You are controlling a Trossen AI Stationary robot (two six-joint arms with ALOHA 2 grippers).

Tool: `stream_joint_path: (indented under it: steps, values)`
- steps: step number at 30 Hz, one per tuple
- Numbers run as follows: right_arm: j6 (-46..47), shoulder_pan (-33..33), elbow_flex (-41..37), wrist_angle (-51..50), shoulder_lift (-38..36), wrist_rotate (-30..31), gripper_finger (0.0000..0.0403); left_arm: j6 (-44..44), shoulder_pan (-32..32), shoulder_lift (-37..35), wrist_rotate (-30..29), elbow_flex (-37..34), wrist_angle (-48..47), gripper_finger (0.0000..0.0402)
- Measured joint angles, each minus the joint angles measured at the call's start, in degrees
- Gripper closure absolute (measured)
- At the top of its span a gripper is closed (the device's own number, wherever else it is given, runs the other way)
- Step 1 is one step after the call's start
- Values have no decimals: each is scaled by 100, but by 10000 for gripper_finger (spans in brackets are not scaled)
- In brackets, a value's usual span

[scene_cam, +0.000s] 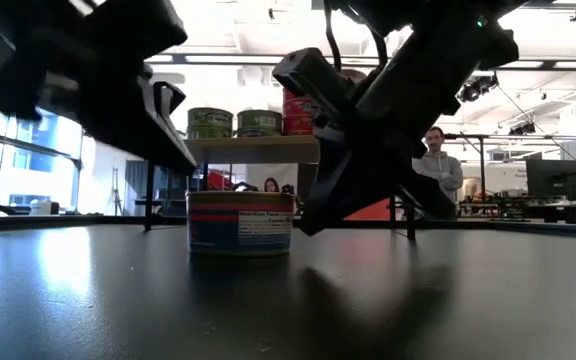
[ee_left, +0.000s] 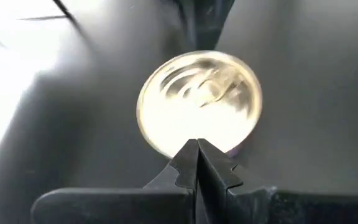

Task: Stack canned seafood by type on shelf
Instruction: Stack the blue tuna can on top of the blue tuna can on the shelf

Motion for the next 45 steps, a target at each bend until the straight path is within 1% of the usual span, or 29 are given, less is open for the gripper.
stream_joint_path:
  steps: [1,3,6,13,18,29,38,45]
  values:
    - [59,0,0,-24,2,-2,403,202,-36,78,-146,-6,9,401]
    - [70,0,0,-61,2,-7,403,674,-62,219,-244,-4,90,402]
    - [118,0,0,-85,4,-2,403,843,-67,366,-267,-7,166,401]
    - [204,-77,-7,-138,4,108,403,620,-65,358,-317,-2,336,401]
    - [80,-228,-7,18,4,157,403,430,-65,361,-317,-2,54,401]
    - [12,-223,-7,76,-87,-2,403,368,-29,360,-245,-114,54,401]
    - [-42,-225,-7,75,-90,-11,403,238,-126,81,-326,-114,291,401]
    - [-43,-225,-7,132,-90,-13,403,-386,149,500,-6,-118,688,401]
